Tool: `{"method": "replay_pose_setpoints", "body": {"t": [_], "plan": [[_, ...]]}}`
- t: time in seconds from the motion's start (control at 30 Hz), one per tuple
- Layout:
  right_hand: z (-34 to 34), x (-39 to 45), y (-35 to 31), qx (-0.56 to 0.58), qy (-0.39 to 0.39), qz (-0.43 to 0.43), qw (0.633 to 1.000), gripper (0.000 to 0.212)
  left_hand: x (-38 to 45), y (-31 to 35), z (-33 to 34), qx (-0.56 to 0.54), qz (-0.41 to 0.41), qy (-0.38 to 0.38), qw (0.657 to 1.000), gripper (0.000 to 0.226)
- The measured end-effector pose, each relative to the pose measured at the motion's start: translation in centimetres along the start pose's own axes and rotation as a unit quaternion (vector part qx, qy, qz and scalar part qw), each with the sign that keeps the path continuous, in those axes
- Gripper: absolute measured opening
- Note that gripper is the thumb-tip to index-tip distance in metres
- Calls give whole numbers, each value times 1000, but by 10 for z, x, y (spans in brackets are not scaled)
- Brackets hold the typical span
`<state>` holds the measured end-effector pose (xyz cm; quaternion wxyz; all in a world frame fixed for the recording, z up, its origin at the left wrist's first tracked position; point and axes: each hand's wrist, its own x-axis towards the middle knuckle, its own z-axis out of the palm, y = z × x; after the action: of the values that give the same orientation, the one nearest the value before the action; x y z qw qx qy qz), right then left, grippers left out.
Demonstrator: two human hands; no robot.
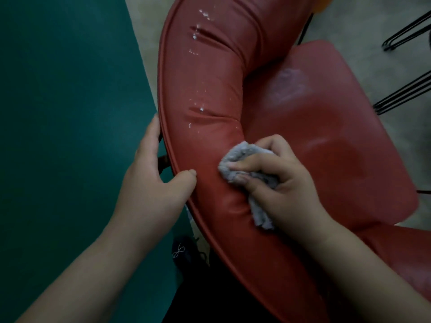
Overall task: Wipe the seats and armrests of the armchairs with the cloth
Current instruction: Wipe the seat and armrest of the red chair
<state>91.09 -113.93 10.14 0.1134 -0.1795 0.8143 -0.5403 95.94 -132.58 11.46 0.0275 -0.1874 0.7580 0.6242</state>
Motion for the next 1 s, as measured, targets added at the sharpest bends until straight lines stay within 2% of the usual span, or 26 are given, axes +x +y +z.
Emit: {"method": "replay_pose_setpoints", "body": {"t": [0.1,0.17,0.27,0.33,0.47,0.6,0.73,0.8,0.9,1.0], "plan": [[-12,0,3,31,41,69,996,15,-2,2,0,4,-4,10,1000,89],[-7,5,-3,14,32,35,999,14,-1,3,2,12,-4,12,1000,88],[2,2,-6,-14,-45,-51,998,13,-1,4,2,21,-8,18,1000,88],[-6,-2,4,-13,-52,-15,998,15,-1,5,1,23,-19,16,999,88],[-28,3,17,-16,16,99,995,19,-1,6,2,22,-26,17,999,88],[-9,36,-4,26,69,32,997,16,3,9,4,26,-30,37,999,86],[20,58,-14,-7,18,-27,999,36,13,15,4,81,-44,35,995,96],[15,54,-2,-35,32,7,999,37,15,18,1,127,-51,21,990,103],[3,50,3,-11,91,103,991,36,14,20,0,139,-62,7,988,108],[16,73,-15,30,134,75,988,32,16,19,2,139,-58,8,988,106]]}}
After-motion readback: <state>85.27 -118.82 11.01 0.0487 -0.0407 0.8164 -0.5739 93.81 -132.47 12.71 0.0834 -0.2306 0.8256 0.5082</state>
